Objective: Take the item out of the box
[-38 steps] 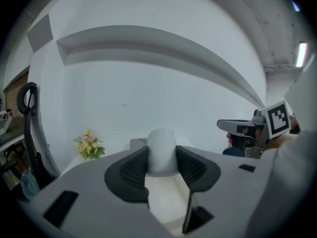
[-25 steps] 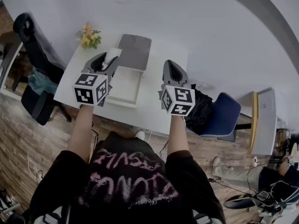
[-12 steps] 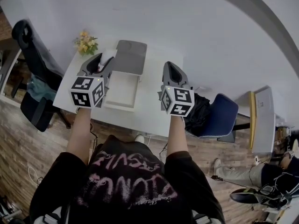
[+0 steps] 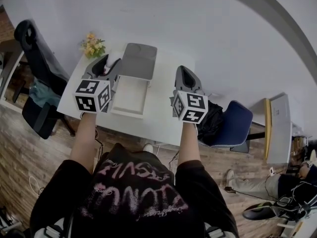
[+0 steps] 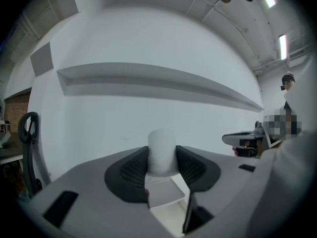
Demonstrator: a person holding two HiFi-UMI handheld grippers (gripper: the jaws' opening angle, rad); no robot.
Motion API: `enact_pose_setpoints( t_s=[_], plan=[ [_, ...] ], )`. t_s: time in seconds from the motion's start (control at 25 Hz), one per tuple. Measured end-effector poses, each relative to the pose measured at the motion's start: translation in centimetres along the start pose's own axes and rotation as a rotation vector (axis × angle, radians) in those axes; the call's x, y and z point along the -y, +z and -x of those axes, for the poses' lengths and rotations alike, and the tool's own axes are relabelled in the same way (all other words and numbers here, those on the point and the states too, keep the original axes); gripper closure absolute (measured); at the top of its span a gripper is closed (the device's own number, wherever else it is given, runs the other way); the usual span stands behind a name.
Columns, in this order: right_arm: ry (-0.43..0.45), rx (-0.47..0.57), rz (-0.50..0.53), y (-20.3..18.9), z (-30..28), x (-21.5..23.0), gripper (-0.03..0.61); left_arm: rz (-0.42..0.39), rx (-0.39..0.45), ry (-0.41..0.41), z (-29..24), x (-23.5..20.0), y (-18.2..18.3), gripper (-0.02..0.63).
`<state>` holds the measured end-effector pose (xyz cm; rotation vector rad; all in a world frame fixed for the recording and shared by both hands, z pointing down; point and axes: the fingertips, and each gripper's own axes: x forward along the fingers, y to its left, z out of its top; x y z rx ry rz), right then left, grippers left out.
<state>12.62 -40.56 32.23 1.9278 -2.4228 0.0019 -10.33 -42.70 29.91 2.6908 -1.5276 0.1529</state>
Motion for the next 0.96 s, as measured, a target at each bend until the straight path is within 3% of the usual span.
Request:
enact_pose_setpoints(
  t_s=[0.96],
  plan=[
    [-0.021,0.008,0.019,0.75,0.69,0.70,0.569,-0.031,0.001,0.008,0.60,0.06,0.49,0.436]
  ],
)
